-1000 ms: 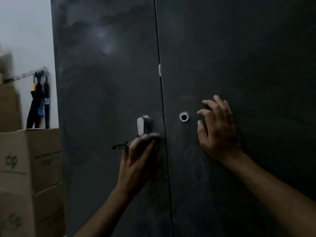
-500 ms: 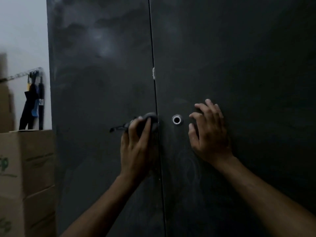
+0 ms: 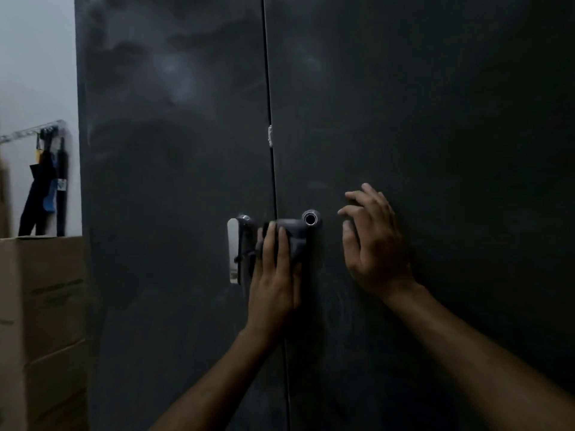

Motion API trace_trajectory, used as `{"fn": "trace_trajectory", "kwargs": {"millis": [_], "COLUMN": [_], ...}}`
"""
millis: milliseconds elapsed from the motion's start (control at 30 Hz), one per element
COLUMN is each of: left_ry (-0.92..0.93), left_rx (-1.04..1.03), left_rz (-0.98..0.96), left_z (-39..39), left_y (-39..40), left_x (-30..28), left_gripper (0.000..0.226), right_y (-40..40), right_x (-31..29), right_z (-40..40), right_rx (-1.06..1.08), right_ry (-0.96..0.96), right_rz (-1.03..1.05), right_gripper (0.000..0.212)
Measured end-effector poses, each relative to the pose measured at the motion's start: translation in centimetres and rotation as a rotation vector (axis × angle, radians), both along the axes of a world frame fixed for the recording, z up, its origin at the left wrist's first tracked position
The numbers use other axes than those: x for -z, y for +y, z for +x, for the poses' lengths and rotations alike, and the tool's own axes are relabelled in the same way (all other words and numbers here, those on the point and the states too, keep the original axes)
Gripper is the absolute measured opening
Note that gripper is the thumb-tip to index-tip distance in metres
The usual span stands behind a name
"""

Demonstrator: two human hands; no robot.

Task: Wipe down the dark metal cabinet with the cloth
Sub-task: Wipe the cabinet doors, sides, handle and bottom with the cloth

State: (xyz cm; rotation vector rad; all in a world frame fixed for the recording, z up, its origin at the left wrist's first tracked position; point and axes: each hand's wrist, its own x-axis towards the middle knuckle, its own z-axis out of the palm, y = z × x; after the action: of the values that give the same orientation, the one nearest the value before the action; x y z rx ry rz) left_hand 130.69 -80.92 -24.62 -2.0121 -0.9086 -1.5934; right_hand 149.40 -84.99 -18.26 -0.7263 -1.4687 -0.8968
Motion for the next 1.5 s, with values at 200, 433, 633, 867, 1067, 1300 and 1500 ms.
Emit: {"fn": "trace_trajectory", "kwargs": {"millis": [200,433,633,867,1067,1300,1500], "left_ry": [-0.036,0.501,0.305,0.368,0.626,0.285,0.906], "left_rx": [-0.030,-0.057,-0.137,-0.086,-0.054,-0.061,-0.016], "left_rz": [0.074,0.271,0.305,0.311,0.394,0.303,0.555], "left_z": [1.3,-0.5,3.8,10.4,5.0,14.7,9.9], "left_y": [1.1,1.4,0.7,-0.9,0.3,-3.1,-1.1], "left_x": [-7.4,6.8,-5.9,-10.3,-3.5,-10.3,-2.2], "left_gripper": [0.066,0.074,0.065,0.063,0.057,0.061,0.061], "right_y": [-1.9,-2.8,-3.1,-3.4,-4.3,-5.7,-5.4], "right_x": [-0.5,0.8,0.6,0.9,2.2,3.1,3.3], "right_z": [5.0,9.5,10.9,16.3,18.3,22.5,23.1], "right_rx": [0.080,0.238,0.168,0.322,0.374,0.497,0.508], "right_ry": [0.053,-0.025,0.078,0.332,0.267,0.381,0.369], "right_rz": [0.039,-0.036,0.041,0.062,0.033,-0.099,-0.075], "right_gripper": [0.025,0.028,0.031,0.038,0.044,0.054,0.053]}}
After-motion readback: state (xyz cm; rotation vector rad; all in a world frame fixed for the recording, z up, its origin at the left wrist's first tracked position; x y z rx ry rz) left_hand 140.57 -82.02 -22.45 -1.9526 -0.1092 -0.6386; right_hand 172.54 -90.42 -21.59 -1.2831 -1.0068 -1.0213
